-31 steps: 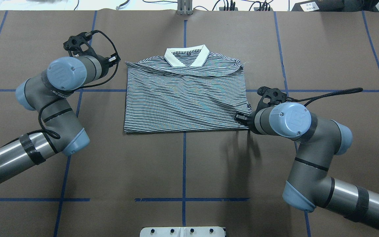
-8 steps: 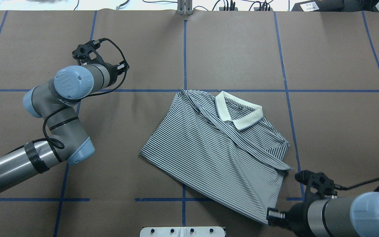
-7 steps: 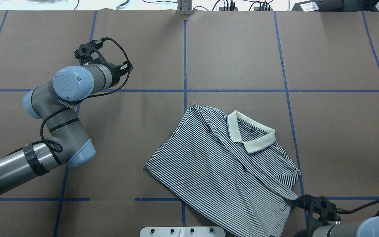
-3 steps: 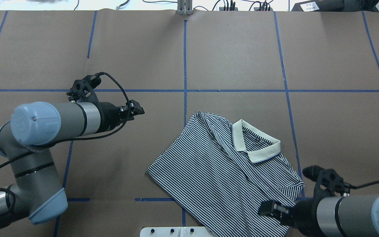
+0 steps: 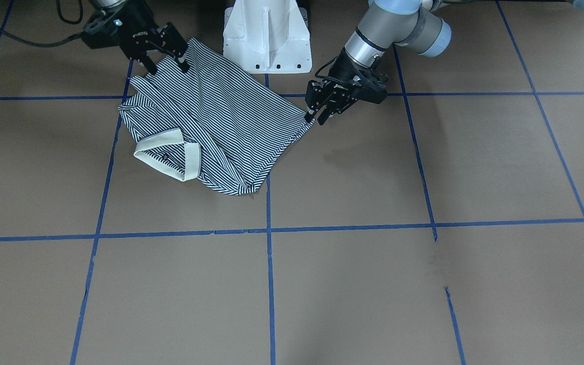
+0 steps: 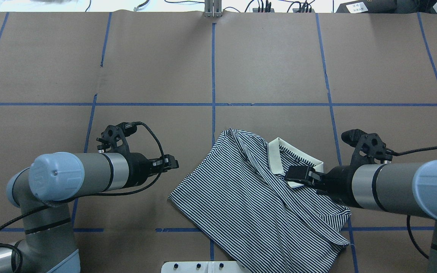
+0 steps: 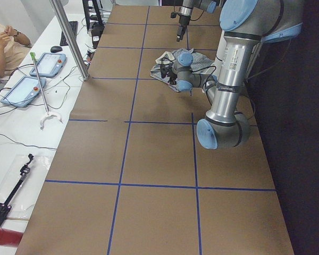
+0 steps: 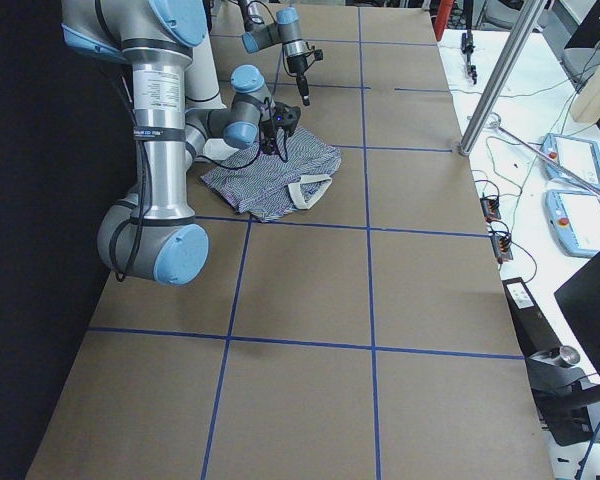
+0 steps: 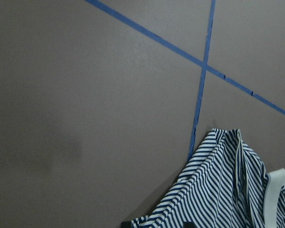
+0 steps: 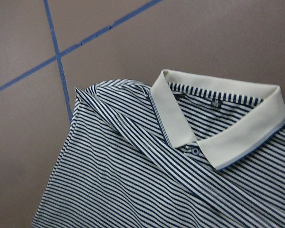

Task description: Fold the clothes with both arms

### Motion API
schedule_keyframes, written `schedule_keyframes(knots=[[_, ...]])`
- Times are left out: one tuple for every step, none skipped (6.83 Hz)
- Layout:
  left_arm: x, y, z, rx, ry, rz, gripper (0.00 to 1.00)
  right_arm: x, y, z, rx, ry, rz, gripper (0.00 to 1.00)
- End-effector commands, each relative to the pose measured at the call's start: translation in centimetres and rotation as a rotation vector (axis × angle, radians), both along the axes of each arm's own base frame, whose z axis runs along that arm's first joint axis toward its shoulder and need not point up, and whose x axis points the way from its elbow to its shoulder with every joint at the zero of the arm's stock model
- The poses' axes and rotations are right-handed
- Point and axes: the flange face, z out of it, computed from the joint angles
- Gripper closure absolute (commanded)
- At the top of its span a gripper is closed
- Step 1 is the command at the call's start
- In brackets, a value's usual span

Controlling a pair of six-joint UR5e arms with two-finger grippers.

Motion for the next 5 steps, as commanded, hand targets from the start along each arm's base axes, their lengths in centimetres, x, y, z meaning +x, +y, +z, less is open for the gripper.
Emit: schedule_keyframes(knots=[[1.3, -0.1, 1.4, 0.050, -0.025, -0.005, 0.54, -0.3, -1.8, -0.1, 0.022, 0.005, 0.023, 0.00], [2.7, 0.2, 2.6, 0.047, -0.050, -0.004, 0.54, -0.3, -1.9, 0.0, 0.025, 0.007, 0.030, 0.00], [2.9, 0.5, 2.5, 0.054, -0.035, -0.003, 0.54, -0.3, -2.0, 0.0, 0.026, 0.008, 0.036, 0.00], [3.5, 1.2, 2.9, 0.054, -0.036, 0.012, 0.54, -0.4, -2.1, -0.4, 0.031, 0.000, 0.038, 0.00], [4.2, 1.9, 3.2, 0.054, -0.043, 0.025, 0.54, -0.4, -2.2, -0.5, 0.032, -0.001, 0.040, 0.00]])
